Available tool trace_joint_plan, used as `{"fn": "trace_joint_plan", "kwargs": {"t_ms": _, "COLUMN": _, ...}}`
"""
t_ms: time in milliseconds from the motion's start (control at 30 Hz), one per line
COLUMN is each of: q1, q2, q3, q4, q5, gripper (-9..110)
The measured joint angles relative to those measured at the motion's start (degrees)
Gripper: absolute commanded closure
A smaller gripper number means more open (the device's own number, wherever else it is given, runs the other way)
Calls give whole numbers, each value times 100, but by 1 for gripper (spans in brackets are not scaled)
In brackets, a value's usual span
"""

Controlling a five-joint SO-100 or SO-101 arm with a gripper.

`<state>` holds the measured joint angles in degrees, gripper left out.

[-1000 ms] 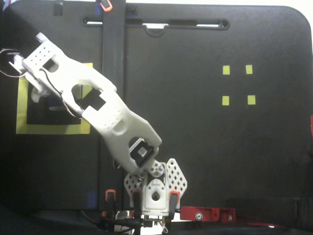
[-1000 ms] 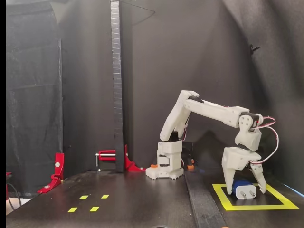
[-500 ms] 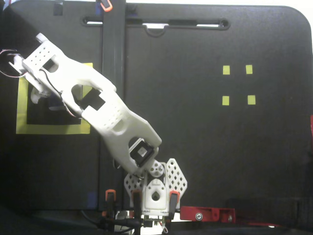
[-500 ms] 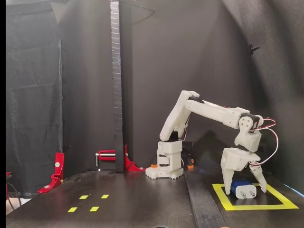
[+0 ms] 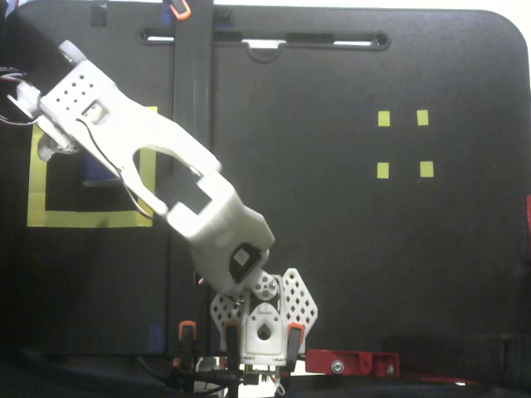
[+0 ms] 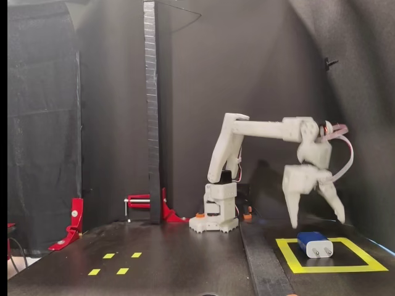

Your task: Grasp the block and place it in the designated area.

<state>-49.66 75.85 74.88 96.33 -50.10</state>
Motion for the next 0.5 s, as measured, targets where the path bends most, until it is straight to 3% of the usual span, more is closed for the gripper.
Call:
{"fn": "trace_joint_plan", "kwargs": {"t_ms": 400, "q1": -44, "q2": 483, "q3": 0, "q4": 264, "q5": 0, "gripper": 60}}
{"fn": "trace_joint_plan", "kwargs": {"t_ms": 500, "q1": -44, "q2": 483, "q3": 0, "q4": 264, "q5": 0, "gripper": 67}}
